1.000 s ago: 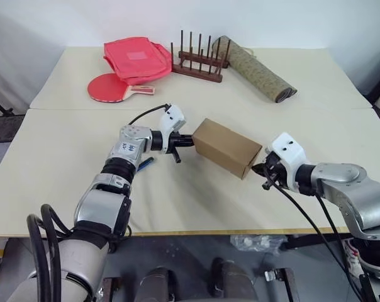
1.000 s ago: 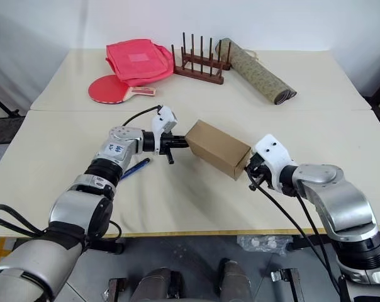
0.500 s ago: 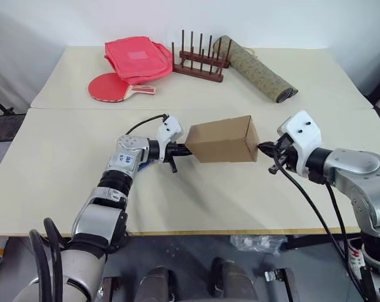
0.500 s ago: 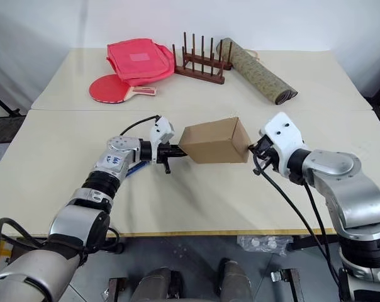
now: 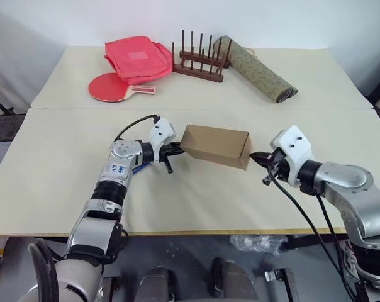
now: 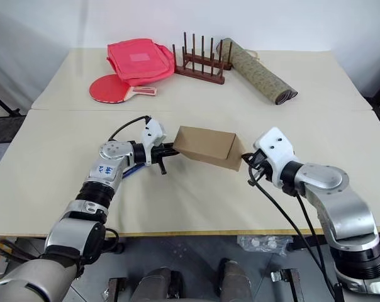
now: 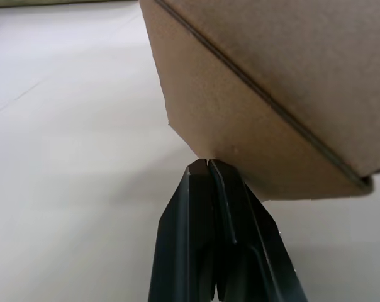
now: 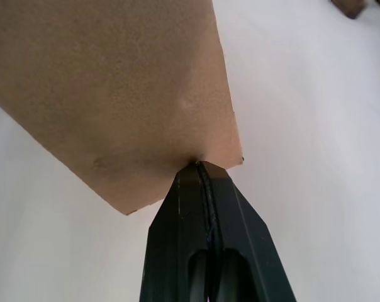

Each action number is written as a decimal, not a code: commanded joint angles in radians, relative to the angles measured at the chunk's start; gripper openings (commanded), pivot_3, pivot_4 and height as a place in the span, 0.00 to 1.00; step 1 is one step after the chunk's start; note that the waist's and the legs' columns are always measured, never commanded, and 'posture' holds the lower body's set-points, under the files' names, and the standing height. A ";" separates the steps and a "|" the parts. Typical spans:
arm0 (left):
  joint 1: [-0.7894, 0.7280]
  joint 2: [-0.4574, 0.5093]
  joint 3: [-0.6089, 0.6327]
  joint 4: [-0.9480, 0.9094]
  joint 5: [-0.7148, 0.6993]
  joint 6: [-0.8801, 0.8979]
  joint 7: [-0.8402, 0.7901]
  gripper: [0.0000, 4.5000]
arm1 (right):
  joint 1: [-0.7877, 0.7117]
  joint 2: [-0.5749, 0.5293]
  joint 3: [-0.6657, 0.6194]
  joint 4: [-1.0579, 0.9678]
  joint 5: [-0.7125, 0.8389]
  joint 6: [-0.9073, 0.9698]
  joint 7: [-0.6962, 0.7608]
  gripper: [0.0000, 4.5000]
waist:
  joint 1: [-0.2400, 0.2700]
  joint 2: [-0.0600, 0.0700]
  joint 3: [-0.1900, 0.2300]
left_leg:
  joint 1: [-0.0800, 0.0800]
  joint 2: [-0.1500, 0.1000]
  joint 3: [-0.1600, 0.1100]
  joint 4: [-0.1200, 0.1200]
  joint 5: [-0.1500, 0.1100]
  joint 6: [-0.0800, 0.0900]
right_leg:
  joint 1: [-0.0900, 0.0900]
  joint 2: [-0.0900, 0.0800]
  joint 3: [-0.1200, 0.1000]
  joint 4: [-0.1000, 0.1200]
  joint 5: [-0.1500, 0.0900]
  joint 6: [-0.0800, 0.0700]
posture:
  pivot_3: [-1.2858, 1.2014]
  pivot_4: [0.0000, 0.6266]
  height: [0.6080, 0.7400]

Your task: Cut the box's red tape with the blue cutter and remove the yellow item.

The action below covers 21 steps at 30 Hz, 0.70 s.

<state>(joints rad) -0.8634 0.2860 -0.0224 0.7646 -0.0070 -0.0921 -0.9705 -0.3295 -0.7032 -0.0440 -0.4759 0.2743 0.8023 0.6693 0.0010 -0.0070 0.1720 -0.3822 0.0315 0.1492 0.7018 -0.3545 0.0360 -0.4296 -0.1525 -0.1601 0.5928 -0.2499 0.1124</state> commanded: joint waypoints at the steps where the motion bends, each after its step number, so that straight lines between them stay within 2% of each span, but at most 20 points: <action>1: 0.005 -0.007 -0.043 -0.023 0.003 -0.093 -0.023 0.01 | 0.040 -0.018 0.040 0.018 -0.035 -0.198 0.061 0.00 | -0.001 0.000 0.000 | 0.000 0.000 0.000 0.000 0.000 0.000 | 0.000 0.000 0.000 0.000 0.000 0.000 | 0.52 0.24 1.00; 11: 0.065 0.034 -0.061 -0.063 -0.006 -0.123 -0.042 0.01 | 0.123 -0.025 0.065 0.122 -0.095 -0.416 0.122 0.00 | -0.004 0.000 0.000 | 0.001 0.000 0.001 0.000 0.000 0.000 | 0.001 0.000 0.000 0.001 0.000 0.000 | 0.52 0.24 1.00; 21: 0.057 0.085 -0.050 -0.038 -0.014 -0.140 -0.040 0.01 | 0.180 -0.083 0.033 0.157 -0.138 -0.476 0.143 0.00 | -0.003 0.000 0.000 | 0.002 0.000 0.000 0.000 0.000 0.000 | 0.001 0.000 0.001 0.001 0.000 0.000 | 0.52 0.24 1.00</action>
<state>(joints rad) -0.7925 0.3665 -0.0773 0.7393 -0.0040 -0.2128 -1.0067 -0.1519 -0.7723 0.0256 -0.3042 0.1358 0.3474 0.8077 -0.0015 -0.0070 0.1720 -0.3798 0.0319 0.1485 0.7023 -0.3543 0.0360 -0.4282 -0.1524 -0.1590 0.5937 -0.2499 0.1124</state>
